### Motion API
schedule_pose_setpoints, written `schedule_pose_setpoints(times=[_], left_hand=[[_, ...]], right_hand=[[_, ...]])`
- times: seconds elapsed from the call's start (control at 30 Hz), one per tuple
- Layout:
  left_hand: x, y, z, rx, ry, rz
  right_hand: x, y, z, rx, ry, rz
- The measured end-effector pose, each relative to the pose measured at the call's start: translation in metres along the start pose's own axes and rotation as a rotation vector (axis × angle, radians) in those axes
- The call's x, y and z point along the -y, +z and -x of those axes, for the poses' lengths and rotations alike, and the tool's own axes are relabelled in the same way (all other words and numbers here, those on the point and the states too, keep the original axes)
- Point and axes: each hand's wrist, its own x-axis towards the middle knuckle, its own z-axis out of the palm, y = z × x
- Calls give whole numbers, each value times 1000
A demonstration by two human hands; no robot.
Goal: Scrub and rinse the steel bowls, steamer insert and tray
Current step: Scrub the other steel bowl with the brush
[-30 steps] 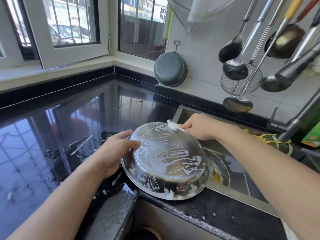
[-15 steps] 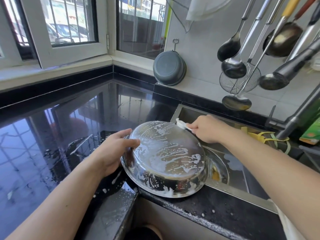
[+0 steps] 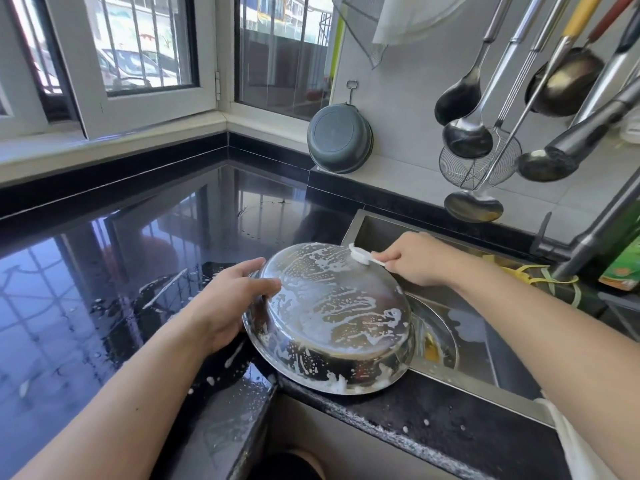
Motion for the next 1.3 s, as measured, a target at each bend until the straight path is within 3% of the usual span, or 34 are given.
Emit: schedule_pose_setpoints(times=[0.2, 0.33, 0.47, 0.6, 0.77, 0.9, 1.03, 1.17, 1.3], left_hand=[[0, -1, 0, -9, -10, 48], [0, 0, 0, 2, 10, 27], [-2, 1, 3, 13, 9, 6], [1, 2, -1, -8, 16, 6], [5, -5, -6, 13, 6, -8], [8, -6, -10, 16, 23, 14], [7, -5, -8, 4, 27, 27], [6, -2, -7, 4, 37, 23], [6, -2, -6, 21, 33, 3]], right_hand=[[15, 7, 18, 139, -184, -77], [-8, -1, 9, -34, -12, 25], [20, 18, 45, 168, -220, -163], [0, 5, 28, -26, -27, 14], [12, 19, 46, 83, -170, -68], [-11, 10, 37, -68, 37, 81], [7, 22, 67, 65, -119, -24], [-10, 4, 50, -27, 56, 133], [2, 16, 67, 79, -85, -45]])
